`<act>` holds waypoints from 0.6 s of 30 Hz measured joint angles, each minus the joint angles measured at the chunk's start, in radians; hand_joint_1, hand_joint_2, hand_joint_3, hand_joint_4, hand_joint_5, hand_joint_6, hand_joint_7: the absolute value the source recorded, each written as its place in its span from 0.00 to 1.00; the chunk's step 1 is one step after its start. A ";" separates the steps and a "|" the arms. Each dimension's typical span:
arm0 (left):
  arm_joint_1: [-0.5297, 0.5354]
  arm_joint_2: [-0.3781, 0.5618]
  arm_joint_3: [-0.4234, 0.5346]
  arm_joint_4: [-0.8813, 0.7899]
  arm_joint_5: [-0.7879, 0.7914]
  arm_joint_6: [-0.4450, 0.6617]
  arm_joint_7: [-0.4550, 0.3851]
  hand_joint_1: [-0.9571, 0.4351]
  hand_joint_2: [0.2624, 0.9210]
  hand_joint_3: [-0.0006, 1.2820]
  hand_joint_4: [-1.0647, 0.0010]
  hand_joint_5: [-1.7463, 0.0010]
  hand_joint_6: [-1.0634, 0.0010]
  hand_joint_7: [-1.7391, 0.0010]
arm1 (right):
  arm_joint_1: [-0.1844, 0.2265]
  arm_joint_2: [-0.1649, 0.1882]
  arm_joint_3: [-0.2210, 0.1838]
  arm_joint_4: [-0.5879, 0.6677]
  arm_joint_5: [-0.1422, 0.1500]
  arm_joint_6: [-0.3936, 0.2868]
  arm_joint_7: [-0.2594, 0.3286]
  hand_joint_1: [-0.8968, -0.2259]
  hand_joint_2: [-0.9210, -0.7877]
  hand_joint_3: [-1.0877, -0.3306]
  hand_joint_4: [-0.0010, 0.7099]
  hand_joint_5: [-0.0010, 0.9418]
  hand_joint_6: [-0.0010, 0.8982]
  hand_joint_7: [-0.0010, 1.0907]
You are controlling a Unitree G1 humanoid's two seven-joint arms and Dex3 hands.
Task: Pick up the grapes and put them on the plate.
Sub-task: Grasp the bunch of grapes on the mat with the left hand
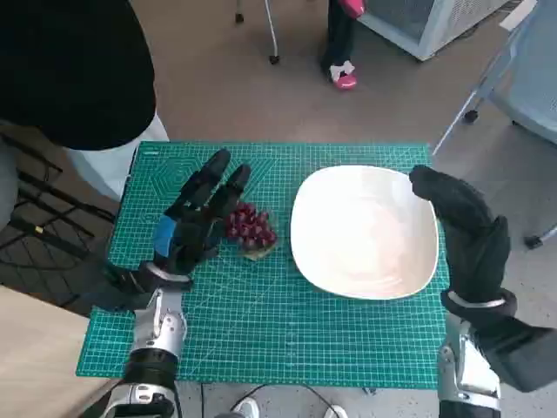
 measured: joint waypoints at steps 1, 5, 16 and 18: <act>0.000 0.000 -0.001 0.000 0.002 0.000 0.000 0.24 1.00 0.34 0.78 1.00 0.68 1.00 | 0.000 0.000 0.000 0.000 0.000 0.000 0.000 0.40 0.00 0.32 0.61 0.00 0.15 0.25; 0.002 -0.001 -0.006 0.000 0.013 0.000 0.001 0.24 1.00 0.34 0.78 1.00 0.68 1.00 | 0.001 0.000 0.000 -0.002 0.000 0.001 0.000 0.40 0.00 0.32 0.60 0.00 0.15 0.25; 0.011 -0.002 -0.014 -0.013 0.021 0.000 0.003 0.24 1.00 0.34 0.79 1.00 0.67 1.00 | 0.012 0.000 -0.001 -0.016 0.000 0.009 0.000 0.40 0.00 0.32 0.60 0.00 0.14 0.25; 0.014 -0.002 -0.014 -0.015 0.021 0.001 0.004 0.24 1.00 0.34 0.79 1.00 0.67 1.00 | 0.015 0.000 -0.001 -0.017 0.000 0.009 0.000 0.39 0.00 0.32 0.60 0.00 0.15 0.25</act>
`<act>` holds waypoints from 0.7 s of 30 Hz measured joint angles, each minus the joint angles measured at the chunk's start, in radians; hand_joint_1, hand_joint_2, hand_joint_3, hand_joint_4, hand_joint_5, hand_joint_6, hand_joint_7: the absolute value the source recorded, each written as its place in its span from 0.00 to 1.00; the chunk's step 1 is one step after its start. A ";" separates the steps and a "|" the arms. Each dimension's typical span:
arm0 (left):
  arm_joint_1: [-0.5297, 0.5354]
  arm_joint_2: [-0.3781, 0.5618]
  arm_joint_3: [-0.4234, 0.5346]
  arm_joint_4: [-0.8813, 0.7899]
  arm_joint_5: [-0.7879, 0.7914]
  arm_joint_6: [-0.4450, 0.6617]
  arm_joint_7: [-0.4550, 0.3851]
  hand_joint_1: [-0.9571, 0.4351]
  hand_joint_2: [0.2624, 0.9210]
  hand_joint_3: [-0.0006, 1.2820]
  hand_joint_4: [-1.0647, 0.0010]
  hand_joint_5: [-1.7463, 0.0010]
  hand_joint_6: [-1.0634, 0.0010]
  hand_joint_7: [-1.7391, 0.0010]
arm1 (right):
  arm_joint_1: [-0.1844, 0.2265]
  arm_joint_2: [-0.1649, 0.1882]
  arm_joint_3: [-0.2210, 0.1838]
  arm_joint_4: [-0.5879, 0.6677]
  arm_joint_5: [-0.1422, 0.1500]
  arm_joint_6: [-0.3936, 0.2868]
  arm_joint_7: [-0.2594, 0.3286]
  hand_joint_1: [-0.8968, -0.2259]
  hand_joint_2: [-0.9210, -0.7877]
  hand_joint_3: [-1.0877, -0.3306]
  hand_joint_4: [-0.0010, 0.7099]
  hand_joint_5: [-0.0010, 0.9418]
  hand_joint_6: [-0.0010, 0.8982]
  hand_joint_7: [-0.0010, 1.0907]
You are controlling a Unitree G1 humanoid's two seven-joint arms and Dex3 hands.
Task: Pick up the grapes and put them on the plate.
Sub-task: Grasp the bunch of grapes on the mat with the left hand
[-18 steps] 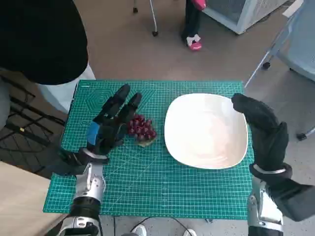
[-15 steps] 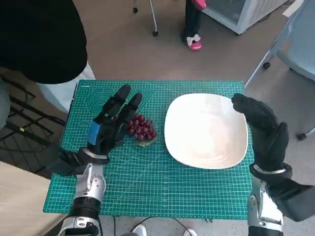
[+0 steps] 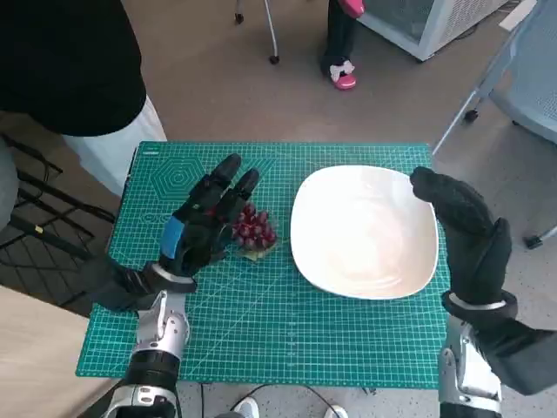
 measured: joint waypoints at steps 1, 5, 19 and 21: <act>0.001 0.000 0.000 -0.001 0.000 0.000 0.001 0.24 1.00 0.34 0.79 1.00 0.67 1.00 | 0.001 0.000 0.000 0.000 0.000 0.000 0.000 0.39 0.00 0.32 0.60 0.00 0.15 0.25; 0.006 0.000 -0.001 -0.002 0.000 0.002 0.003 0.24 1.00 0.34 0.79 1.00 0.67 1.00 | 0.005 0.000 0.000 -0.003 0.000 0.000 -0.001 0.39 0.00 0.32 0.60 0.00 0.15 0.25; 0.010 0.001 0.000 -0.006 -0.001 0.017 0.004 0.24 1.00 0.35 0.79 1.00 0.67 1.00 | 0.007 0.000 0.000 -0.011 0.000 0.001 -0.003 0.42 0.00 0.32 0.60 0.00 0.15 0.25; 0.010 0.001 0.001 -0.006 -0.001 0.019 0.004 0.24 1.00 0.35 0.79 1.00 0.67 1.00 | 0.007 0.000 0.000 -0.011 0.000 0.001 -0.003 0.42 0.00 0.32 0.60 0.00 0.15 0.25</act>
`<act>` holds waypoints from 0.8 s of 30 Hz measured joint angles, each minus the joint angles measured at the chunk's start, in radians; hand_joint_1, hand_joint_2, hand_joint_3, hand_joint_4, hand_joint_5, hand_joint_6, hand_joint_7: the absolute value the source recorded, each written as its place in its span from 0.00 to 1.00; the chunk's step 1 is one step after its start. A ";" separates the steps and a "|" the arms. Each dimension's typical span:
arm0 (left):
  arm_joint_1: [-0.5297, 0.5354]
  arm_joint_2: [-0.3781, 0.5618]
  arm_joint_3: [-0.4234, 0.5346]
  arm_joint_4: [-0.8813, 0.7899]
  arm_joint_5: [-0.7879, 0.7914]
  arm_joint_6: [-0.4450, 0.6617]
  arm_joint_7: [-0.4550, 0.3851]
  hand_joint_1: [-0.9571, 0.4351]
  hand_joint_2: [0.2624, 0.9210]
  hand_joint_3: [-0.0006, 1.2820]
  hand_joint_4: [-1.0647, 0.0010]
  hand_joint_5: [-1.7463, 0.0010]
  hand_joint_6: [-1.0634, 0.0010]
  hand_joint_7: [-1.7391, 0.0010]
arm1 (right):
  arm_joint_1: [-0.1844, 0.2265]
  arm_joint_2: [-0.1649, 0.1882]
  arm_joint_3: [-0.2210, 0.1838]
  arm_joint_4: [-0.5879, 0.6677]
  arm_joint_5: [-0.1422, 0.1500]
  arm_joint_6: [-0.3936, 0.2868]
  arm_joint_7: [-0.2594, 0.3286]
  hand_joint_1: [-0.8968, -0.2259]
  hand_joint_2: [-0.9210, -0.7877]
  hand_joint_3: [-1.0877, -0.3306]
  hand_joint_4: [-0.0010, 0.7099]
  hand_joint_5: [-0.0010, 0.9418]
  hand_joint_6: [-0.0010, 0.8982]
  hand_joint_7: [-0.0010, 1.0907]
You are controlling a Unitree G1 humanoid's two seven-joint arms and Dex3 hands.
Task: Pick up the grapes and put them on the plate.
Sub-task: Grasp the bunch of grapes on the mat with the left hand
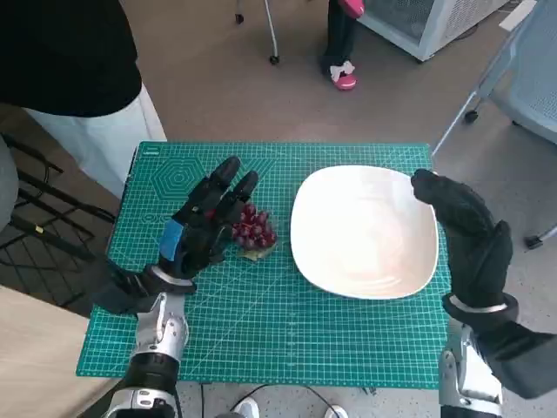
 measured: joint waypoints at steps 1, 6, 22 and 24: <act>0.000 0.000 0.000 0.000 0.000 0.001 0.000 0.24 1.00 0.35 0.79 1.00 0.67 1.00 | 0.000 0.000 0.000 0.000 0.000 0.000 0.000 0.42 0.00 0.32 0.60 0.00 0.15 0.25; 0.000 0.001 0.002 0.000 0.000 0.003 0.000 0.24 1.00 0.34 0.79 1.00 0.67 1.00 | 0.000 0.000 0.000 0.001 0.000 0.000 0.000 0.42 0.00 0.32 0.60 0.00 0.15 0.25; -0.002 0.179 -0.056 -0.030 0.435 -0.152 0.272 0.33 0.80 0.01 0.99 1.00 0.94 1.00 | -0.001 0.000 0.001 0.000 0.000 -0.002 0.000 0.41 0.00 0.32 0.61 0.00 0.15 0.25; -0.002 0.212 -0.071 -0.056 0.521 -0.134 0.320 0.36 0.75 0.00 1.00 1.00 0.95 1.00 | -0.001 0.000 0.001 -0.001 0.000 -0.002 0.000 0.41 0.00 0.32 0.61 0.00 0.15 0.25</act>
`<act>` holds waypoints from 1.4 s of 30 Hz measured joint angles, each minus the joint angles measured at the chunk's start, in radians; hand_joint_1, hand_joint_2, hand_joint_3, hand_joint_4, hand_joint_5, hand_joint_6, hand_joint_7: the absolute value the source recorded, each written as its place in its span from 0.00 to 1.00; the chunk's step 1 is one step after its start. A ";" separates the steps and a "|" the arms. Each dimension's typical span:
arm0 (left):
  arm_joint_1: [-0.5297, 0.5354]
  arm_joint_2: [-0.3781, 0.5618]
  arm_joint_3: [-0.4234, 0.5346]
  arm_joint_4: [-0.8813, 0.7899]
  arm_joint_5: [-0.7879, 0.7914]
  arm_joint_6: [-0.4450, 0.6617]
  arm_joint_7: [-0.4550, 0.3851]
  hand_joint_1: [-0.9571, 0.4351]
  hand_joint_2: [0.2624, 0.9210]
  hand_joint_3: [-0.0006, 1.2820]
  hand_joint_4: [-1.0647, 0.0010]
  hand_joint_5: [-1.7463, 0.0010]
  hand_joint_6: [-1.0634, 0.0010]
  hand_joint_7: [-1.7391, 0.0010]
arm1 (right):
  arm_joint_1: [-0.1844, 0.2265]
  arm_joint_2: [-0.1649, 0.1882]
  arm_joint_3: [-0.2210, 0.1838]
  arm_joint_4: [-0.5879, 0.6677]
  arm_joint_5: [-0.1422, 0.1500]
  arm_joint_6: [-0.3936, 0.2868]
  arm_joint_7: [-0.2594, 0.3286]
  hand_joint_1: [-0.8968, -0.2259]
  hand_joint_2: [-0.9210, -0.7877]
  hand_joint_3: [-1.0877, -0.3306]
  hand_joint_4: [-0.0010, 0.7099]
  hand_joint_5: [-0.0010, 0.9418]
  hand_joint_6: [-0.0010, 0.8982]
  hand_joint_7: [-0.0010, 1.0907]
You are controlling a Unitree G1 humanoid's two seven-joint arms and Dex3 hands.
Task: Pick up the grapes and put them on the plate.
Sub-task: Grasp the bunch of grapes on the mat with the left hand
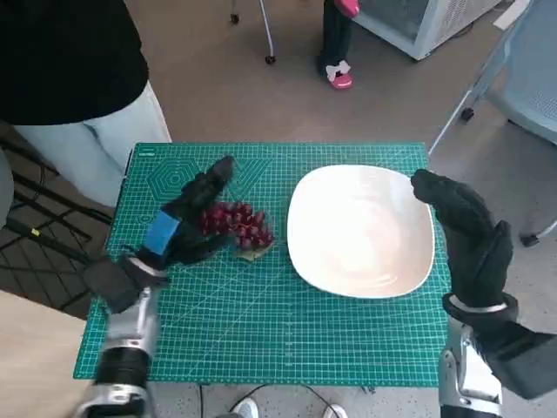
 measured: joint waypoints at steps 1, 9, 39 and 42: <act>0.000 0.015 -0.008 -0.014 0.041 0.012 0.021 0.38 0.72 0.00 1.00 1.00 0.95 1.00 | 0.000 0.000 0.000 0.000 0.000 0.000 0.000 0.41 0.00 0.32 0.61 0.00 0.15 0.25; -0.022 0.127 -0.123 -0.117 0.386 0.173 0.149 0.46 0.64 0.00 1.00 1.00 0.92 0.99 | -0.001 0.000 0.001 -0.001 0.000 0.000 0.000 0.41 0.00 0.32 0.61 0.00 0.15 0.25; -0.273 0.095 -0.526 0.057 0.701 0.662 0.180 0.65 0.66 0.01 1.00 1.00 0.87 0.99 | 0.001 0.001 -0.005 0.004 0.003 0.002 0.000 0.42 0.00 0.31 0.61 0.00 0.15 0.25; -0.294 0.086 -0.548 0.108 0.702 0.660 0.198 0.66 0.67 0.01 1.00 1.00 0.86 0.99 | 0.002 0.002 -0.005 0.005 0.003 0.002 0.000 0.42 0.00 0.31 0.61 0.00 0.15 0.25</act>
